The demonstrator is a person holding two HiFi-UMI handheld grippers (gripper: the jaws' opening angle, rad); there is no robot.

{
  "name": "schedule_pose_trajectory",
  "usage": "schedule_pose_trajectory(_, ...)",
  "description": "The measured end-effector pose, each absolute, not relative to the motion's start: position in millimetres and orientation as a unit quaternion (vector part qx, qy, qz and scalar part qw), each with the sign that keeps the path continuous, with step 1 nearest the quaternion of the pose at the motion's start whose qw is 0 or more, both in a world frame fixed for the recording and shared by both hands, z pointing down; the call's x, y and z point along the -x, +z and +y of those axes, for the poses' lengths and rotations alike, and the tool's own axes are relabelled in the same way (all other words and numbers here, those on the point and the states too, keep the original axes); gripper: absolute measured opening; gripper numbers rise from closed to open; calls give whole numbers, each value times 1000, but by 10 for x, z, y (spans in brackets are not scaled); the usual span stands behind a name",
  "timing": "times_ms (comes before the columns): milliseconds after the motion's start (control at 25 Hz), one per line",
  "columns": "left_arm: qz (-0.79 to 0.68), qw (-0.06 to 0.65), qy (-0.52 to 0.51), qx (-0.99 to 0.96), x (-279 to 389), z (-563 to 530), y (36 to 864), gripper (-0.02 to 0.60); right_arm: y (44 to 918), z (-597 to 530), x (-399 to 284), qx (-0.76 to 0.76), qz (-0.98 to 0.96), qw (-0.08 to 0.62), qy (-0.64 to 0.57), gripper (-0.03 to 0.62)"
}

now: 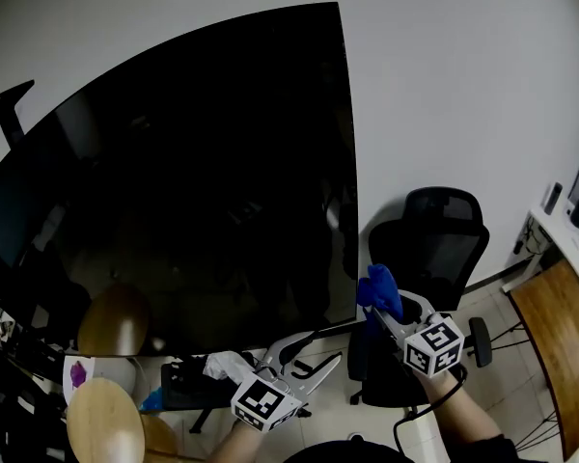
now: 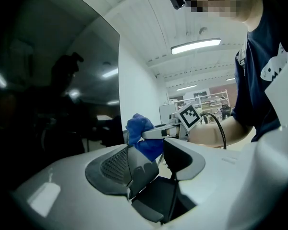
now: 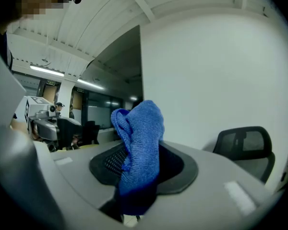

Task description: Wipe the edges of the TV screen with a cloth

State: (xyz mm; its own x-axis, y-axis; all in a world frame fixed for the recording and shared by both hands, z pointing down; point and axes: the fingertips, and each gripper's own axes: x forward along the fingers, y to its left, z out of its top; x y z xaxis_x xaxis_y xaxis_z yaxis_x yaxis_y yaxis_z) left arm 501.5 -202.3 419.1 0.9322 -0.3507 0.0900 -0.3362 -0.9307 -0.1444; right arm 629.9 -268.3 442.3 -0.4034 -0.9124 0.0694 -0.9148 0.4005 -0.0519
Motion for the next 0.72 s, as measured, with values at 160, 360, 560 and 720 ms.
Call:
schedule_pose_trajectory(160,186,61,-61,979,-5253,-2185,4211,222,4571,-2942,-6448,-526,-848,15,59,156)
schedule_pose_trajectory(360,194,59,-69,977,-5400,-2319,4247,222,4590,-3113,-6368,-480,-871,-13,98,156)
schedule_pose_trajectory(560,198,68,-72,975,-5439,-2377,4177,222,4483,-3177,-6313,-468,-881,-7,77,156)
schedule_pose_trajectory(720,200,89,-69,973,-5455,-2378,4035,222,4184,-3179,-6287,-460,-886,-8,48,155)
